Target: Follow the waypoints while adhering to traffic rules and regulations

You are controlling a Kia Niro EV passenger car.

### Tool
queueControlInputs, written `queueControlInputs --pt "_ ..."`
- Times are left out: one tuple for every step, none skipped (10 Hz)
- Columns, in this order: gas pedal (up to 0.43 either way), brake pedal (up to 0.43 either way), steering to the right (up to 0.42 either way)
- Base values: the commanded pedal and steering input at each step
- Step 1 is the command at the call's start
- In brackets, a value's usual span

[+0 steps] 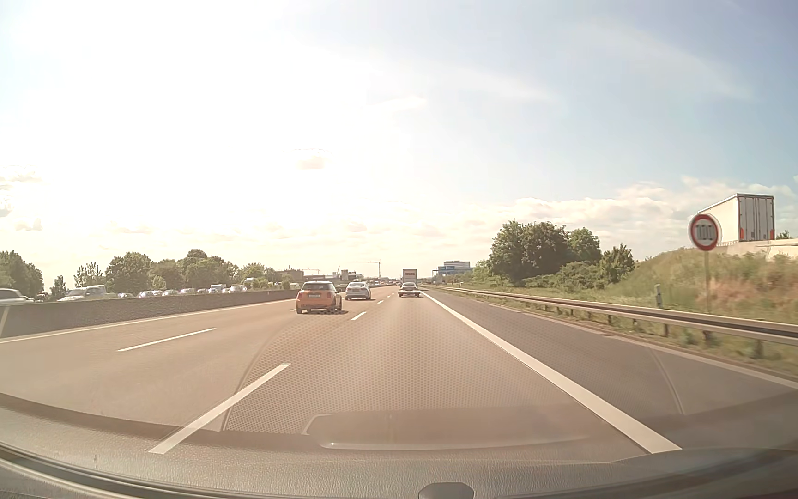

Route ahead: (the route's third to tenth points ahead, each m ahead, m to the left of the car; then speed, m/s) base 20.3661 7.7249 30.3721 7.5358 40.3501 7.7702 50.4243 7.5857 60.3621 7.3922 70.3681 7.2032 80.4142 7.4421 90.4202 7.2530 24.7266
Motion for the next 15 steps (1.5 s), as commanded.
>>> queueControlInputs --pt "0.138 0.0 -0.001" --pt "0.138 0.0 -0.001" --pt "0.138 0.0 -0.001" --pt "0.138 0.0 -0.001" --pt "0.138 0.0 -0.001" --pt "0.138 0.0 0.0" --pt "0.138 0.0 0.0" --pt "0.138 0.0 0.0" --pt "0.13 0.0 0.0" --pt "0.13 0.0 0.0" --pt "0.13 0.0 0.0" --pt "0.13 0.0 0.0" --pt "0.13 0.0 0.0" --pt "0.13 0.0 0.0" --pt "0.13 0.0 0.0"
